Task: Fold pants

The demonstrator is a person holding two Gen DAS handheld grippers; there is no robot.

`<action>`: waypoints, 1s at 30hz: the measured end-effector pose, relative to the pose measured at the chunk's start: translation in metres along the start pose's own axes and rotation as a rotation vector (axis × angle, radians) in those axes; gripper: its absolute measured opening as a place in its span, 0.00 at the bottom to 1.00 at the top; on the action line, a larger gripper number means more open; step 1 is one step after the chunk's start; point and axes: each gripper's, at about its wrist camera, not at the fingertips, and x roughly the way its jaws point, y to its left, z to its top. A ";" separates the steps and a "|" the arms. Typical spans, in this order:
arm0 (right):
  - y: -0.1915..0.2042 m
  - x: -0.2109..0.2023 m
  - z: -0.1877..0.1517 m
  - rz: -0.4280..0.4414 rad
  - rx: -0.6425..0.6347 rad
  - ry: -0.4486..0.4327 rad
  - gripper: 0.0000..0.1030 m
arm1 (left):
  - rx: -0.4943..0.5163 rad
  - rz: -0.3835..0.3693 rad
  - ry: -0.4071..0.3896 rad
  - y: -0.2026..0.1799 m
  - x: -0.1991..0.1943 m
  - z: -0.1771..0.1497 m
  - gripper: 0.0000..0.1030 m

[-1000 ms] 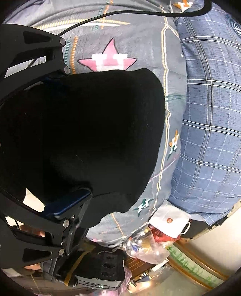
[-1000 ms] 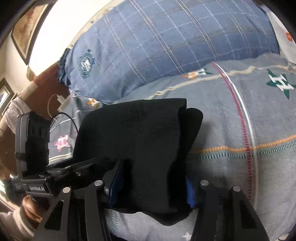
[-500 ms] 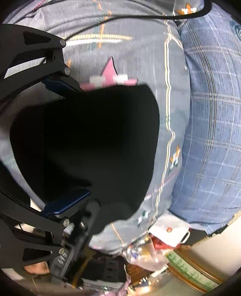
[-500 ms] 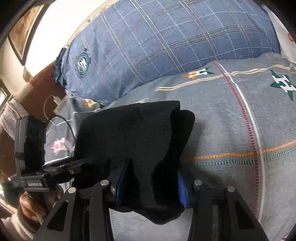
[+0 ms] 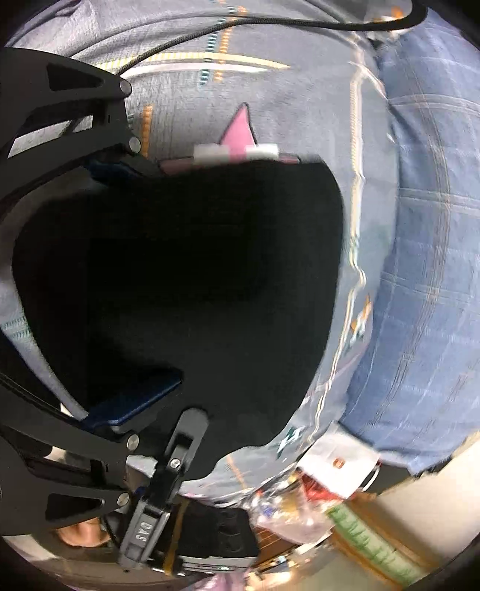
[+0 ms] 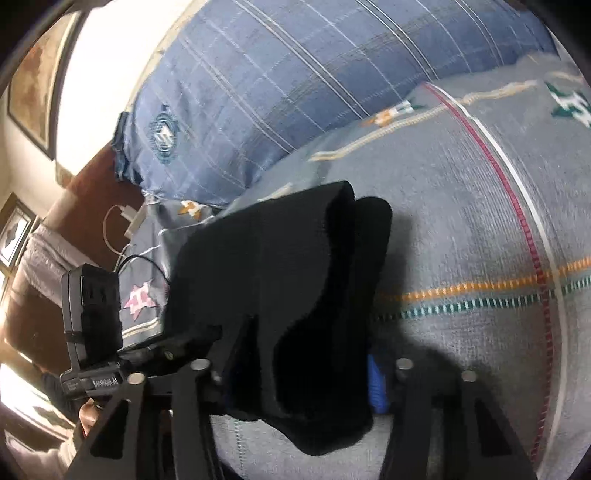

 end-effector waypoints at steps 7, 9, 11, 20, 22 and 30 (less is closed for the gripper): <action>0.029 -0.017 0.012 0.035 -0.043 -0.054 0.44 | 0.024 0.001 -0.067 -0.007 -0.034 0.013 0.88; 0.041 -0.018 0.017 0.043 -0.064 -0.062 0.44 | 0.030 0.015 -0.088 -0.004 -0.044 0.018 0.88; 0.053 -0.017 0.023 0.047 -0.090 -0.068 0.44 | 0.036 0.029 -0.109 -0.004 -0.053 0.023 0.88; 0.088 0.002 0.052 0.066 -0.152 -0.079 0.44 | 0.038 0.067 -0.168 0.017 -0.074 0.048 0.88; 0.091 0.009 0.059 0.066 -0.165 -0.073 0.44 | 0.030 0.073 -0.174 0.024 -0.075 0.053 0.88; 0.084 0.055 0.081 0.046 -0.174 -0.027 0.44 | -0.048 0.094 -0.142 0.071 -0.047 0.066 0.88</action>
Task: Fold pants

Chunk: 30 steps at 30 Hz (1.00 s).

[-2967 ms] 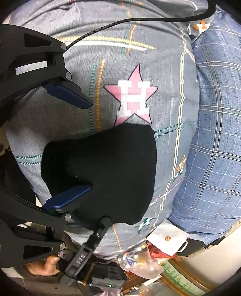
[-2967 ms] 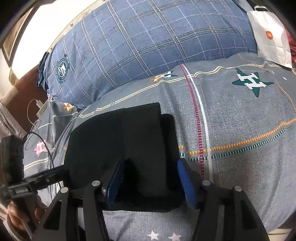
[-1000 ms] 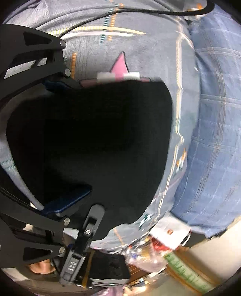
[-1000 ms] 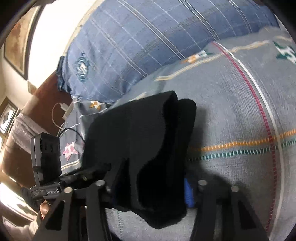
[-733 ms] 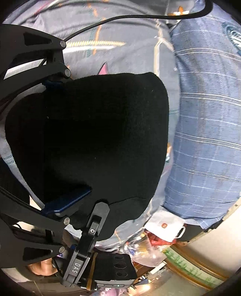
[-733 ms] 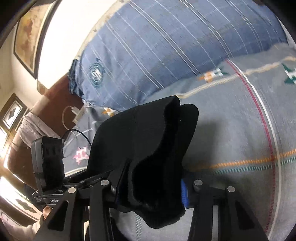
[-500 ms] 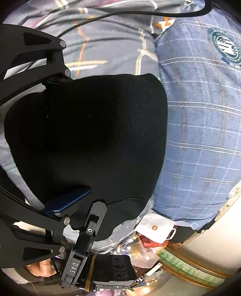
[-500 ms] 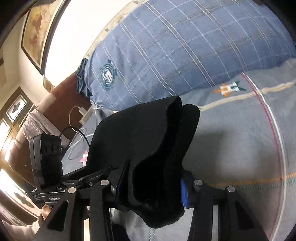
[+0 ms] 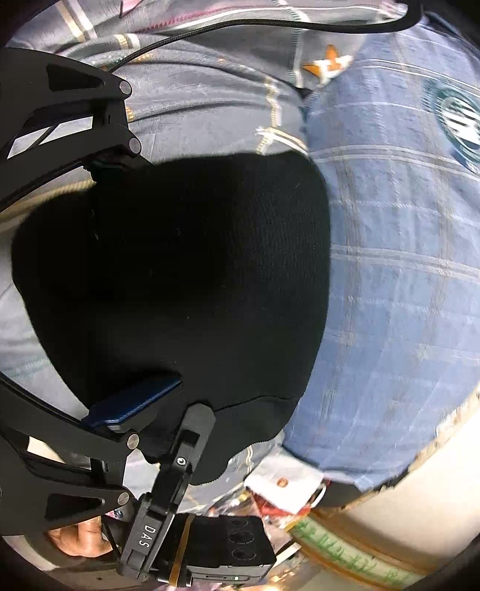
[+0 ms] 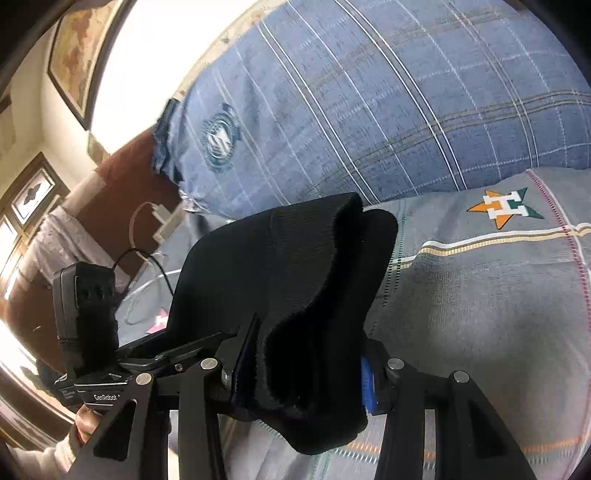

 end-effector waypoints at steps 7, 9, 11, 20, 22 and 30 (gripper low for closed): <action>-0.040 0.051 -0.005 -0.210 0.039 0.087 0.48 | -0.138 0.046 0.074 0.057 0.045 -0.011 0.88; -0.037 0.044 -0.006 -0.213 0.044 0.080 0.48 | -0.093 0.088 0.064 0.050 0.037 -0.009 0.88; -0.025 0.032 -0.004 -0.261 -0.002 0.055 0.48 | -0.064 0.127 0.050 0.040 0.027 -0.007 0.88; 0.024 -0.008 0.014 -0.222 -0.128 -0.077 0.48 | -0.011 0.200 -0.039 0.014 0.008 0.011 0.88; 0.027 0.000 0.015 -0.225 -0.158 -0.067 0.48 | -0.011 0.221 -0.034 0.012 0.015 0.012 0.88; 0.000 0.047 0.008 -0.263 -0.172 0.034 0.47 | 0.002 0.277 0.008 0.017 0.051 0.008 0.88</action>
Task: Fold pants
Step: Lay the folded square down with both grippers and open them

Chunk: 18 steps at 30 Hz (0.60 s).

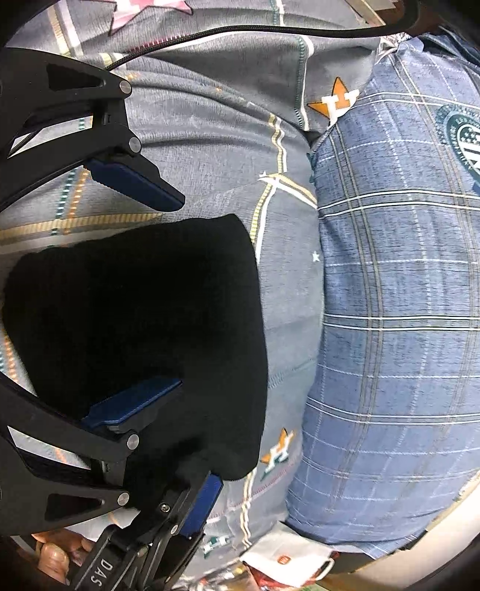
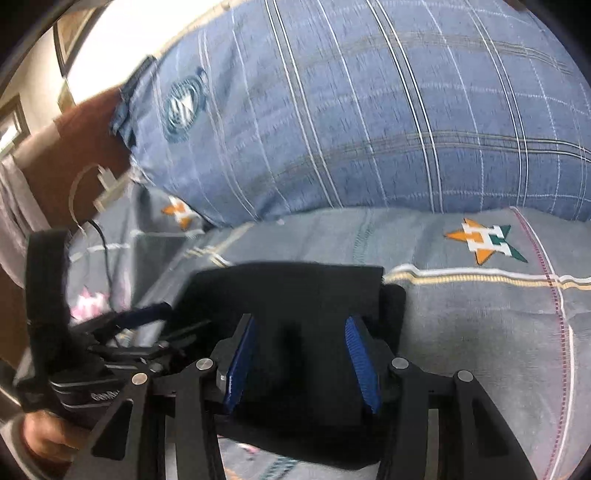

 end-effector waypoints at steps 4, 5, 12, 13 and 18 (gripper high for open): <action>-0.004 0.016 -0.007 -0.061 -0.055 0.038 0.45 | -0.012 -0.029 -0.011 -0.001 0.011 0.001 0.88; -0.004 0.018 -0.008 -0.066 -0.064 0.039 0.45 | -0.006 -0.021 -0.017 -0.002 0.012 0.001 0.88; -0.005 0.012 -0.012 -0.059 -0.054 -0.001 0.45 | 0.008 -0.007 -0.047 -0.002 0.010 -0.001 0.89; -0.004 0.007 -0.013 -0.059 -0.046 -0.006 0.46 | 0.014 0.002 -0.052 -0.003 0.006 -0.003 0.89; 0.003 -0.018 -0.020 -0.082 0.003 -0.031 0.46 | 0.011 0.021 -0.092 -0.001 -0.019 -0.013 0.89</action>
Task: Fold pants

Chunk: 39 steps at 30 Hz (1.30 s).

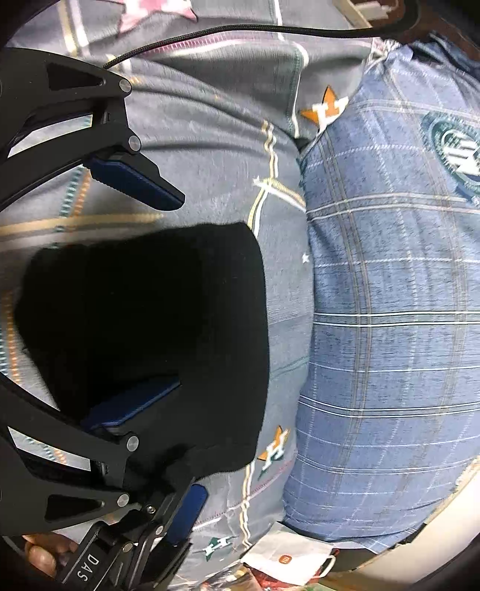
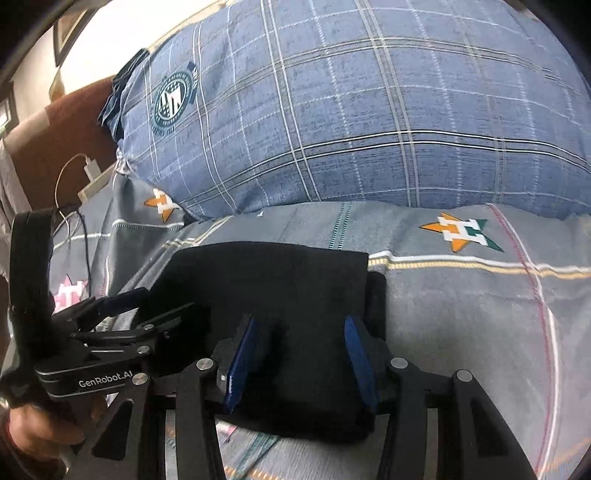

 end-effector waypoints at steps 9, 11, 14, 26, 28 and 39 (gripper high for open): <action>0.023 -0.044 -0.014 -0.016 0.007 -0.026 0.48 | -0.036 0.023 -0.099 0.001 -0.055 -0.014 0.89; 0.027 -0.052 -0.015 -0.026 0.005 -0.030 0.48 | -0.020 0.038 -0.112 -0.002 -0.064 -0.016 0.89; 0.031 -0.063 -0.018 -0.026 0.020 -0.042 0.48 | 0.017 0.081 -0.140 -0.008 -0.081 -0.022 0.89; 0.042 -0.091 -0.032 -0.035 0.026 -0.065 0.48 | 0.040 0.114 -0.195 -0.016 -0.121 -0.039 0.89; 0.046 -0.094 -0.033 -0.036 0.022 -0.070 0.48 | 0.035 0.115 -0.199 -0.014 -0.124 -0.041 0.89; 0.055 -0.109 -0.041 -0.037 0.009 -0.096 0.48 | 0.001 0.118 -0.196 -0.006 -0.142 -0.051 0.89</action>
